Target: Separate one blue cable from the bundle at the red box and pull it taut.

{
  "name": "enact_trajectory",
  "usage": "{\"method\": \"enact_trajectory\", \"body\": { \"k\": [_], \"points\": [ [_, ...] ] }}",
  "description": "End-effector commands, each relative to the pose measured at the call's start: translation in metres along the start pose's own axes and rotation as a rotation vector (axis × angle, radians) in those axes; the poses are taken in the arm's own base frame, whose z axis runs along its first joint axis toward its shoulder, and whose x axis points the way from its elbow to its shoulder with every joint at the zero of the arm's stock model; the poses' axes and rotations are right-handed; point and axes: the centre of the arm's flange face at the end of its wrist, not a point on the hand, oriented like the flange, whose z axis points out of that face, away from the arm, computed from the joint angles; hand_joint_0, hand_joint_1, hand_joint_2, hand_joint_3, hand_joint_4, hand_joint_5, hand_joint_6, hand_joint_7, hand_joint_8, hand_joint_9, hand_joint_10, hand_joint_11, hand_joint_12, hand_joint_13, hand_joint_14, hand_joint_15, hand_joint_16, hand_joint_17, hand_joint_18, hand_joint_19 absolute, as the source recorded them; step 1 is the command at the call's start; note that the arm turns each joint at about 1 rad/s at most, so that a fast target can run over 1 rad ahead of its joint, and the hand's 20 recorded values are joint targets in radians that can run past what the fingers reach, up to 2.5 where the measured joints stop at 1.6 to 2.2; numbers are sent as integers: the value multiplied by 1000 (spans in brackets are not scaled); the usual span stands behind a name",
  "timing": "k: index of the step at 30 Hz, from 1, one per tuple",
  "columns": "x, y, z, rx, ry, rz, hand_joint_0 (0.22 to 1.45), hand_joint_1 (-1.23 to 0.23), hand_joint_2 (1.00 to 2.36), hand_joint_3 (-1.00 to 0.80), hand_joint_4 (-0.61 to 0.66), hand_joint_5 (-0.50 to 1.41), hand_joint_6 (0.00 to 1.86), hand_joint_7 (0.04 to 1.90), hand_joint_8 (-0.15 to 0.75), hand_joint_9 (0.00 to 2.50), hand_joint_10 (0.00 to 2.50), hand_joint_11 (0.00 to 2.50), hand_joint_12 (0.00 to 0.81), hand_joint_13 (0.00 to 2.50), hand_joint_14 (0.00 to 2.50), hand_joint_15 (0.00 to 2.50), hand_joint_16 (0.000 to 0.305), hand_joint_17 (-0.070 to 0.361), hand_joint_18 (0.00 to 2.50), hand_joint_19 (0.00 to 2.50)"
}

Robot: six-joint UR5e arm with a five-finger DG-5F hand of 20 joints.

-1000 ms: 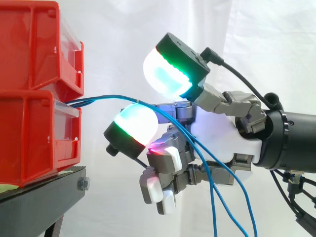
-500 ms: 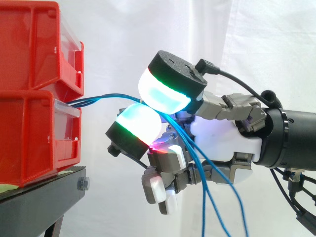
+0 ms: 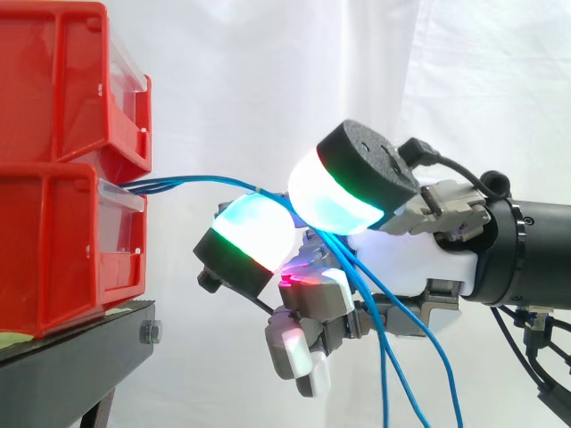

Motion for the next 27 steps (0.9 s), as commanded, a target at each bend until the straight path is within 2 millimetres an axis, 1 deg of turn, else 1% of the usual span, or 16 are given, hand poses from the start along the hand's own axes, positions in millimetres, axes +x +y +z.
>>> {"method": "enact_trajectory", "body": {
  "k": [1, 2, 4, 5, 6, 8, 11, 13, 16, 18, 20, 21, 23, 24, 26, 27],
  "points": [
    [-6, 8, 4, -6, 13, -1, 450, -767, 1000, -500, 146, -116, 891, 1015, 414, 1315, 20, 927, 444, 1125, 22, 591, 56, 126, 1113, 575],
    [-6, 9, 4, -5, 15, -1, 449, -740, 1000, -500, 149, -116, 888, 1016, 418, 1316, 19, 925, 445, 1127, 21, 581, 56, 126, 1114, 574],
    [-6, 11, 5, 3, 18, -4, 478, -584, 1000, -500, 147, -116, 879, 1008, 405, 1323, 20, 929, 435, 1121, 21, 583, 54, 122, 1095, 597],
    [-7, 13, 5, 6, 19, -5, 482, -577, 1000, -500, 147, -116, 878, 1013, 406, 1323, 20, 923, 433, 1120, 21, 580, 54, 122, 1095, 598],
    [-8, 13, 5, 12, 19, -7, 521, -513, 1000, -500, 137, -117, 874, 1028, 395, 1319, 22, 924, 421, 1112, 22, 584, 51, 116, 1070, 619],
    [-8, 15, 6, 12, 19, -10, 565, -480, 1000, -500, 115, -118, 869, 1061, 389, 1320, 23, 935, 412, 1114, 21, 599, 49, 111, 1050, 637],
    [-8, 17, 7, 10, 20, -12, 614, -547, 1000, -500, 84, -117, 868, 1092, 384, 1318, 23, 953, 409, 1109, 21, 605, 48, 108, 1037, 645],
    [-9, 16, 6, 12, 19, -13, 621, -653, 1008, -404, 92, -119, 872, 1132, 387, 1316, 23, 953, 414, 1110, 23, 607, 48, 109, 1044, 647],
    [-9, 17, 6, 10, 18, -13, 633, -756, 1011, -359, 113, -121, 872, 1187, 392, 1299, 20, 963, 415, 1110, 21, 608, 48, 109, 1046, 646],
    [-9, 16, 6, 13, 19, -13, 676, -870, 1013, -339, 75, -127, 887, 1197, 399, 1276, 25, 975, 411, 1102, 22, 611, 48, 108, 1051, 625],
    [-9, 17, 6, 12, 19, -13, 711, -900, 1012, -358, 42, -128, 884, 1277, 395, 1276, 23, 976, 408, 1101, 21, 599, 48, 107, 1055, 606],
    [-9, 18, 7, 10, 18, -13, 742, -905, 1009, -398, -2, -132, 897, 1282, 391, 1270, 24, 987, 403, 1098, 23, 601, 47, 106, 1054, 605],
    [-8, 17, 6, 11, 20, -13, 771, -879, 1000, -500, -74, -139, 914, 1325, 392, 1265, 23, 1002, 400, 1099, 22, 599, 47, 105, 1054, 600],
    [-9, 16, 7, 12, 19, -13, 779, -848, 1000, -500, -123, -142, 921, 1405, 395, 1266, 20, 993, 401, 1103, 23, 596, 47, 105, 1060, 589],
    [-9, 17, 6, 13, 19, -13, 771, -837, 1000, -500, -147, -144, 926, 1423, 393, 1265, 23, 996, 397, 1105, 22, 600, 47, 105, 1066, 584],
    [-9, 17, 6, 13, 19, -13, 753, -843, 1000, -500, -132, -144, 930, 1404, 392, 1269, 23, 1008, 400, 1110, 23, 595, 47, 105, 1070, 584]
  ]
}}
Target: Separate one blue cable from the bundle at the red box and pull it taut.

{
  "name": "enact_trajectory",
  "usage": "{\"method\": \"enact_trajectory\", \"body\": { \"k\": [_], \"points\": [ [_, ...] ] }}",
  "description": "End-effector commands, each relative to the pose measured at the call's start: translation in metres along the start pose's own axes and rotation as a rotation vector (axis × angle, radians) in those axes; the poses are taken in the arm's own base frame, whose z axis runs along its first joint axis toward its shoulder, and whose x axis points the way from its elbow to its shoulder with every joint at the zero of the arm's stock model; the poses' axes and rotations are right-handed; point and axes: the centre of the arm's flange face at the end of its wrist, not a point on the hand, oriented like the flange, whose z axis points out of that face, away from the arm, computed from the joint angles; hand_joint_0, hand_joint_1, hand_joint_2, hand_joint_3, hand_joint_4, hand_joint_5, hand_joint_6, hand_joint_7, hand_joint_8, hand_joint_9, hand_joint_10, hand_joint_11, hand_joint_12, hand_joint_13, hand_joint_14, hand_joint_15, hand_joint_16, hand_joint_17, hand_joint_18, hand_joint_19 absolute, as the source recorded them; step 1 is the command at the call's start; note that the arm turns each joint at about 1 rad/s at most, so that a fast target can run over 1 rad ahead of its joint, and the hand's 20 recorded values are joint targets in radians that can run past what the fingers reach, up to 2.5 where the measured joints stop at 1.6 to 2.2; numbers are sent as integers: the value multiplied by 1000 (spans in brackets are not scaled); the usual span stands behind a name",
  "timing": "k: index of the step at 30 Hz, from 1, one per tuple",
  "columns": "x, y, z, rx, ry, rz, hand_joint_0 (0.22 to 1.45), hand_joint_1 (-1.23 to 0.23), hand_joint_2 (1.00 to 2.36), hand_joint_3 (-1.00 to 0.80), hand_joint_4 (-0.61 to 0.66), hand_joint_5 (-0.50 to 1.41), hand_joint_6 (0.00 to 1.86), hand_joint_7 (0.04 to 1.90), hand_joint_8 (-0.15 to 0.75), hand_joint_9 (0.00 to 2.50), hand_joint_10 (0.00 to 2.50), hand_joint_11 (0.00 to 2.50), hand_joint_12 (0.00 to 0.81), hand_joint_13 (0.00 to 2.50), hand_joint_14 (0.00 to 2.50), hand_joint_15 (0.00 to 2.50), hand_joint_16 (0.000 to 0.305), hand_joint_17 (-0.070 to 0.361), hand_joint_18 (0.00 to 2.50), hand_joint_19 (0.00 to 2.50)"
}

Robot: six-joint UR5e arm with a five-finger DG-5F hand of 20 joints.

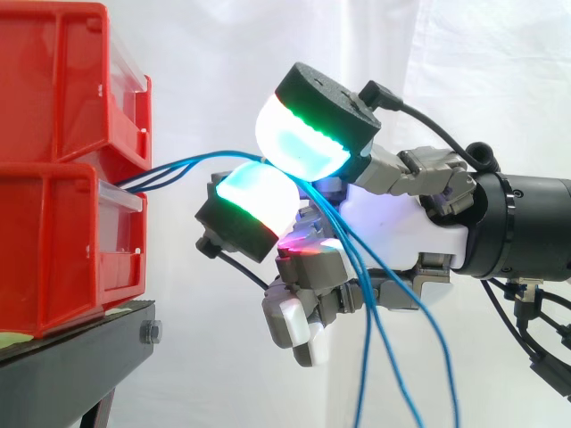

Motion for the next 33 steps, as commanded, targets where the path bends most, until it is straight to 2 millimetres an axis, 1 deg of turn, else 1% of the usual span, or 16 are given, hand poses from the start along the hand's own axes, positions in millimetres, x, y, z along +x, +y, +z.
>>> {"method": "enact_trajectory", "body": {
  "k": [1, 5, 6, 8, 9, 14, 15, 16, 17, 19, 21, 24, 27, 28, 31, 33],
  "points": [
    [0, 0, 0, 2, 0, 0, 745, -847, 1000, -500, -125, -142, 935, 1383, 392, 1287, 23, 1007, 402, 1112, 24, 604, 46, 104, 1071, 593],
    [1, -1, -1, 12, 4, 0, 668, -924, 1000, -500, -13, -106, 928, 1320, 399, 1401, 27, 1062, 395, 1173, 26, 660, 45, 101, 1115, 622],
    [1, -2, -2, 17, 5, 0, 621, -957, 1000, -500, 30, -98, 925, 1280, 399, 1415, 28, 1067, 395, 1190, 24, 667, 45, 101, 1133, 638],
    [1, -1, -2, 17, 5, 0, 592, -967, 1000, -500, 44, -90, 921, 1266, 400, 1448, 27, 1069, 402, 1216, 26, 680, 45, 102, 1151, 641],
    [1, -1, -2, 17, 5, 0, 555, -970, 1000, -500, 48, -86, 919, 1248, 406, 1473, 28, 1070, 405, 1230, 26, 678, 47, 105, 1172, 648],
    [1, -2, -2, 18, 6, 0, 454, -935, 1000, -500, 44, -72, 914, 1149, 425, 1516, 27, 1061, 434, 1272, 24, 673, 53, 119, 1245, 625],
    [1, -1, -2, 18, 6, 0, 416, -911, 1000, -500, 45, -68, 912, 1118, 437, 1532, 24, 1054, 454, 1289, 22, 675, 56, 127, 1279, 608],
    [1, -1, -2, 21, 8, 2, 414, -909, 1000, -500, 48, -68, 906, 1134, 439, 1532, 24, 1053, 458, 1290, 24, 669, 57, 127, 1280, 614],
    [1, -3, -2, 24, 9, 2, 398, -889, 1000, -500, 55, -67, 898, 1129, 440, 1537, 23, 1052, 461, 1292, 22, 663, 59, 132, 1293, 606],
    [1, -1, -3, 26, 14, 3, 379, -792, 1000, -500, 64, -65, 890, 1112, 448, 1540, 24, 1041, 477, 1300, 20, 656, 62, 140, 1313, 600],
    [2, 1, -2, 29, 24, 5, 385, -725, 1000, -500, 80, -66, 881, 1100, 451, 1541, 23, 1038, 478, 1296, 22, 662, 62, 140, 1311, 609],
    [-1, 7, 0, 34, 27, 3, 438, -602, 1000, -500, 86, -72, 869, 1127, 428, 1523, 23, 1033, 460, 1270, 22, 658, 59, 132, 1263, 640],
    [-3, 9, 1, 38, 27, 2, 500, -554, 1000, -500, 80, -78, 867, 1145, 403, 1497, 26, 1031, 439, 1245, 24, 669, 54, 121, 1206, 680],
    [-3, 11, 1, 38, 28, 2, 547, -575, 1000, -500, 78, -81, 866, 1168, 396, 1485, 27, 1043, 428, 1233, 25, 685, 51, 114, 1174, 697],
    [-2, 10, 1, 44, 31, 2, 601, -665, 1000, -495, 68, -86, 862, 1209, 388, 1477, 27, 1054, 422, 1231, 23, 696, 49, 110, 1154, 713],
    [-3, 11, 1, 41, 30, 2, 611, -721, 1008, -405, 83, -92, 865, 1264, 397, 1461, 28, 1063, 422, 1226, 26, 696, 49, 111, 1151, 706]
  ]
}}
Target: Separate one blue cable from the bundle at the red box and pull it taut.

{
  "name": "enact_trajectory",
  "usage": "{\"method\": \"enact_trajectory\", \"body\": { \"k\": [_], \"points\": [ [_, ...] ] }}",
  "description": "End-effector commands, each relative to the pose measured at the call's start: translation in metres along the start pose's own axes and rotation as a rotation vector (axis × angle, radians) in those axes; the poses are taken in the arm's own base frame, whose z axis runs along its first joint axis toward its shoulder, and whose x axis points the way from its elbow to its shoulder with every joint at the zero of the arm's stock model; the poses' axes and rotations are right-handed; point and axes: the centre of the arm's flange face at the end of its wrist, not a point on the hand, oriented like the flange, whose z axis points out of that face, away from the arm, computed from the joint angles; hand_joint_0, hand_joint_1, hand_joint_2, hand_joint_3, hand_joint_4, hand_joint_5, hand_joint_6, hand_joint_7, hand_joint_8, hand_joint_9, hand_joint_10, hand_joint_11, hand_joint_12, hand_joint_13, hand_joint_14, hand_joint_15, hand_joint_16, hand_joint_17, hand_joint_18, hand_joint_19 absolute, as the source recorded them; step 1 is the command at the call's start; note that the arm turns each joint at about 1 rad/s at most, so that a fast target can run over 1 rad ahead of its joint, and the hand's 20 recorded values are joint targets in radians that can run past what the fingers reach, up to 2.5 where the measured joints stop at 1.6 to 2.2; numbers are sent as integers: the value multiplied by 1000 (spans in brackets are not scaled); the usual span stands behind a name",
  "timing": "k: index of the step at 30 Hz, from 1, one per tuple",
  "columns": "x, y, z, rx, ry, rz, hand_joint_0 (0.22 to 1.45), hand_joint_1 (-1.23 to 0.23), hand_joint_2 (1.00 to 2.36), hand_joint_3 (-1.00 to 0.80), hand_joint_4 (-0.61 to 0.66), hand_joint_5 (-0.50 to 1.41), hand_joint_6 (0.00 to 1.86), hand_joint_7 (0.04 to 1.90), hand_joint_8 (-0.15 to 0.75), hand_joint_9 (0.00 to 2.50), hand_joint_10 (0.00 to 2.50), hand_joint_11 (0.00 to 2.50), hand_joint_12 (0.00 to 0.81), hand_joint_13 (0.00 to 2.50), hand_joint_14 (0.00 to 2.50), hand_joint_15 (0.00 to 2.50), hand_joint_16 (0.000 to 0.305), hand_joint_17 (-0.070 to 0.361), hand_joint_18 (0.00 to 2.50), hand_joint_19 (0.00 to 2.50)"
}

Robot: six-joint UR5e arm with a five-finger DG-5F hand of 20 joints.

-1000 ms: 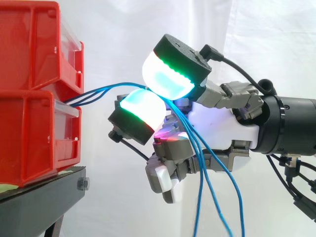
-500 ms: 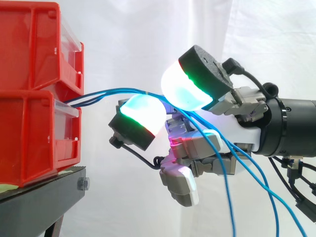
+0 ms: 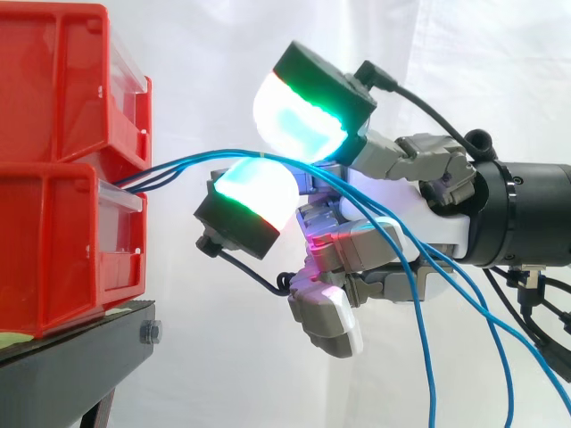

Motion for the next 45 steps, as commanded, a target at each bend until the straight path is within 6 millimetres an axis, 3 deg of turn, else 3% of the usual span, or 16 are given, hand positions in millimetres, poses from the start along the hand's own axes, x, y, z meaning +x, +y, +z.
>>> {"method": "enact_trajectory", "body": {
  "k": [1, 5, 10, 19, 25, 36, 45],
  "points": [
    [1, 1, 0, 1, 6, 0, 621, -772, 1012, -356, 98, -99, 875, 1277, 395, 1441, 26, 1069, 423, 1220, 25, 699, 50, 111, 1150, 700],
    [1, 0, 0, 4, 9, 0, 690, -899, 1017, -292, 72, -115, 903, 1295, 403, 1398, 26, 1130, 417, 1192, 24, 686, 48, 108, 1140, 663],
    [0, 0, -1, 5, 10, 0, 750, -922, 1000, -499, 20, -117, 910, 1281, 401, 1412, 25, 1149, 407, 1198, 26, 680, 47, 106, 1130, 633],
    [0, 0, 0, 5, 10, 0, 666, -943, 1000, -500, 11, -90, 910, 1329, 410, 1529, 28, 1179, 404, 1241, 27, 699, 45, 102, 1148, 651],
    [2, -1, -1, 8, 12, 0, 538, -820, 1000, -500, 44, -64, 902, 1185, 409, 1595, 27, 1167, 417, 1293, 26, 705, 48, 108, 1195, 668],
    [2, 2, -1, 9, 19, 3, 559, -635, 1000, -500, 67, -89, 872, 1184, 400, 1529, 26, 1144, 420, 1259, 27, 693, 48, 108, 1174, 672],
    [1, 2, -1, 12, 26, 3, 587, -650, 1000, -500, 84, -98, 848, 1160, 400, 1499, 26, 1133, 416, 1242, 25, 688, 48, 108, 1155, 677]
  ]
}}
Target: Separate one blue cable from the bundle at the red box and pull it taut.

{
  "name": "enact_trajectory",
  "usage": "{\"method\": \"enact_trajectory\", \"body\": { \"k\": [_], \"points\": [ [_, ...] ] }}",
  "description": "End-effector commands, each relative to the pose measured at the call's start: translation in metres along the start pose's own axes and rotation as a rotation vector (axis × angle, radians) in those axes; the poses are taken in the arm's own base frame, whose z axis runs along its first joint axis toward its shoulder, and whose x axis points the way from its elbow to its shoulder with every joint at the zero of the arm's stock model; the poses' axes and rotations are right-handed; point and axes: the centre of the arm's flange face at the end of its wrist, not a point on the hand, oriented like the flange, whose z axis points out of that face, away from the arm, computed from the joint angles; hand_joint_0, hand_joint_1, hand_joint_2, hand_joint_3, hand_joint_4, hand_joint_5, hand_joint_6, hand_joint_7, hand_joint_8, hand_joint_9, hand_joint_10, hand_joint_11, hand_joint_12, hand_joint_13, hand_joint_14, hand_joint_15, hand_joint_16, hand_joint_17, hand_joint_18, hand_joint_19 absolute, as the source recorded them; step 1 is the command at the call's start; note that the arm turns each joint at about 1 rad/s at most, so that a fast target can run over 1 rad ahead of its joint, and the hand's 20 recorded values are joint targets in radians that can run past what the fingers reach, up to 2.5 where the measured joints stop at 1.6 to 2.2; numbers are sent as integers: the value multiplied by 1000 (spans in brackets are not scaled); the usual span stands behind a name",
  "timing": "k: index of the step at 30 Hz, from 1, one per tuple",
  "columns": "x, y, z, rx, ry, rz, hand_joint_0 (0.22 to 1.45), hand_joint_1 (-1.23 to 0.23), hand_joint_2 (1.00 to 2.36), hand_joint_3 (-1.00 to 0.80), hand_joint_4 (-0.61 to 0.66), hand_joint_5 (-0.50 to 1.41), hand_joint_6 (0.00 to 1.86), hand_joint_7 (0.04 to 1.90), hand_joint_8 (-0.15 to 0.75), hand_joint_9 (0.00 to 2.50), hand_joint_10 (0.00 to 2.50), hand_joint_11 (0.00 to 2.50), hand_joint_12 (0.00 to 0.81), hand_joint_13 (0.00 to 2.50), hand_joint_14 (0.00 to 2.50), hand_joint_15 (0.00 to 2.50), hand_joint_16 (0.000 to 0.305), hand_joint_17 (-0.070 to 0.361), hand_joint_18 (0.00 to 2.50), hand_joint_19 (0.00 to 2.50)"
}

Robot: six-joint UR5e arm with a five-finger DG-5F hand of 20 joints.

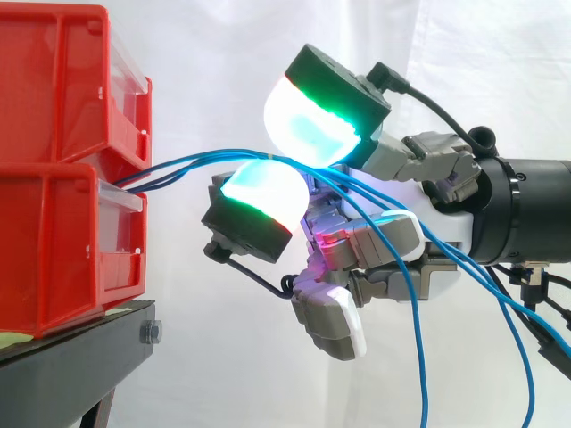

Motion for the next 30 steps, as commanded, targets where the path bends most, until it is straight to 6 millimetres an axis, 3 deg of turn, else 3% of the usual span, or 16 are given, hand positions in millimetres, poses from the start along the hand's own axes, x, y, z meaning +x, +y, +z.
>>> {"method": "enact_trajectory", "body": {
  "k": [1, 6, 13, 19, 22, 23, 24, 30],
  "points": [
    [0, 0, -1, 4, 4, 0, 590, -651, 1000, -500, 88, -99, 847, 1159, 397, 1495, 27, 1128, 420, 1240, 25, 687, 48, 108, 1154, 676],
    [-1, -2, -1, 5, 3, 0, 609, -657, 1000, -500, 91, -99, 810, 1104, 392, 1466, 26, 1113, 418, 1222, 23, 693, 49, 110, 1137, 691],
    [-1, 0, 0, 3, 2, -1, 636, -746, 1014, -338, 90, -105, 807, 1062, 403, 1363, 25, 1098, 428, 1179, 23, 686, 49, 111, 1113, 677],
    [-2, 0, -1, 4, 1, -3, 651, -863, 1022, -210, 95, -133, 850, 1270, 406, 1298, 24, 1141, 429, 1148, 25, 682, 50, 111, 1100, 661],
    [-1, 0, 0, 3, 2, -3, 768, -927, 1018, -293, -17, -153, 901, 1319, 409, 1268, 24, 1180, 418, 1131, 23, 675, 49, 109, 1079, 624],
    [-2, 0, -1, 4, 1, -3, 797, -925, 1010, -390, -52, -156, 911, 1263, 398, 1268, 24, 1196, 411, 1125, 25, 667, 48, 107, 1054, 616],
    [-2, -1, -1, 5, 1, -3, 823, -937, 1000, -500, -51, -157, 920, 1319, 393, 1281, 25, 1215, 409, 1122, 25, 668, 47, 107, 1049, 614],
    [-2, 0, -1, 3, 2, -3, 731, -958, 1000, -500, -20, -117, 936, 1335, 404, 1409, 26, 1234, 404, 1161, 26, 672, 46, 103, 1083, 609]
  ]
}}
